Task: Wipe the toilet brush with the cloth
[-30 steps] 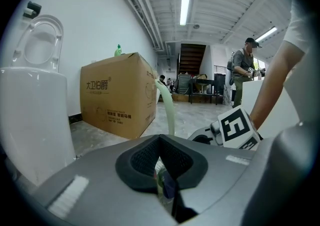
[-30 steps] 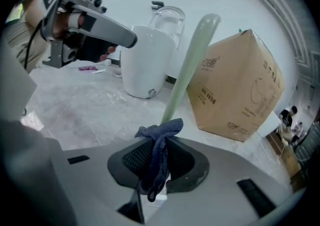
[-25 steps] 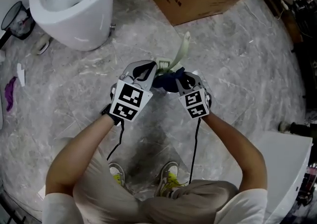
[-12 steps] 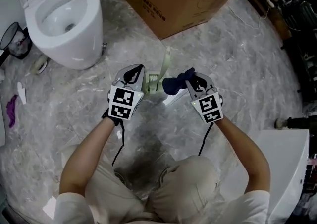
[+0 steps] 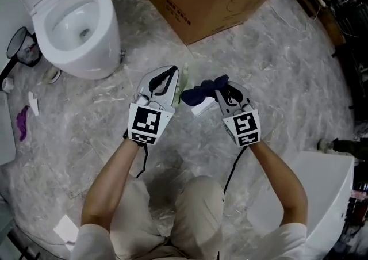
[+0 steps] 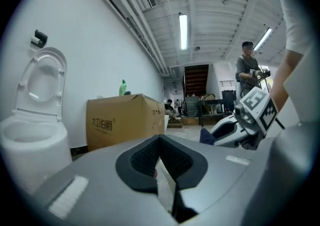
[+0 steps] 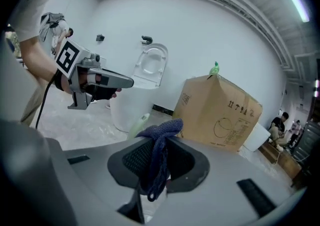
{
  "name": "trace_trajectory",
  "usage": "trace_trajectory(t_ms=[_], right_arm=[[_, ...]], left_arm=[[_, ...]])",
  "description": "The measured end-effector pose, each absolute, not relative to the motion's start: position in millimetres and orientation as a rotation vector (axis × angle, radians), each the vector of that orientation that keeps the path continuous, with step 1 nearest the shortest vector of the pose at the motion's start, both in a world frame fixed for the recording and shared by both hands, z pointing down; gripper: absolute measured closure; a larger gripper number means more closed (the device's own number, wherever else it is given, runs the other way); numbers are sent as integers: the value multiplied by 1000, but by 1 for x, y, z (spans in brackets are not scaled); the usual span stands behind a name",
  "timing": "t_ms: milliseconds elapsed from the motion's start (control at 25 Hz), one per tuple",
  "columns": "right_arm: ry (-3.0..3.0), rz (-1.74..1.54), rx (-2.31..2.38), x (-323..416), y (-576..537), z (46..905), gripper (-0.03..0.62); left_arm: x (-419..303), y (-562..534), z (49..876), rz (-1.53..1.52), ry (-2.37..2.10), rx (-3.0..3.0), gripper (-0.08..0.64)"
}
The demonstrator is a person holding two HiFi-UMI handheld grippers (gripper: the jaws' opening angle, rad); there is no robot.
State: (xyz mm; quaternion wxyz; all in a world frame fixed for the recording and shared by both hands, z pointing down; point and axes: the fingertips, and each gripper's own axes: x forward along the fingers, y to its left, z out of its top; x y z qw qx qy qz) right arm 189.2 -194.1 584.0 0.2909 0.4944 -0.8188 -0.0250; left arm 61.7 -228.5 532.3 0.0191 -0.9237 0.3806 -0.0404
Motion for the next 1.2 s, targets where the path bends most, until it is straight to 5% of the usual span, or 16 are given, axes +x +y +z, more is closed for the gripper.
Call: trace_trajectory(t_ms=[240, 640, 1200], right_arm=[[-2190, 75, 1443, 190, -185, 464, 518], [-2234, 205, 1593, 169, -140, 205, 518], [-2336, 85, 1654, 135, -76, -46, 518]], left_arm=[[62, -214, 457, -366, 1099, -2822, 558], [44, -127, 204, -461, 1067, -2873, 558], [6, -71, -35, -253, 1335, -2868, 558]])
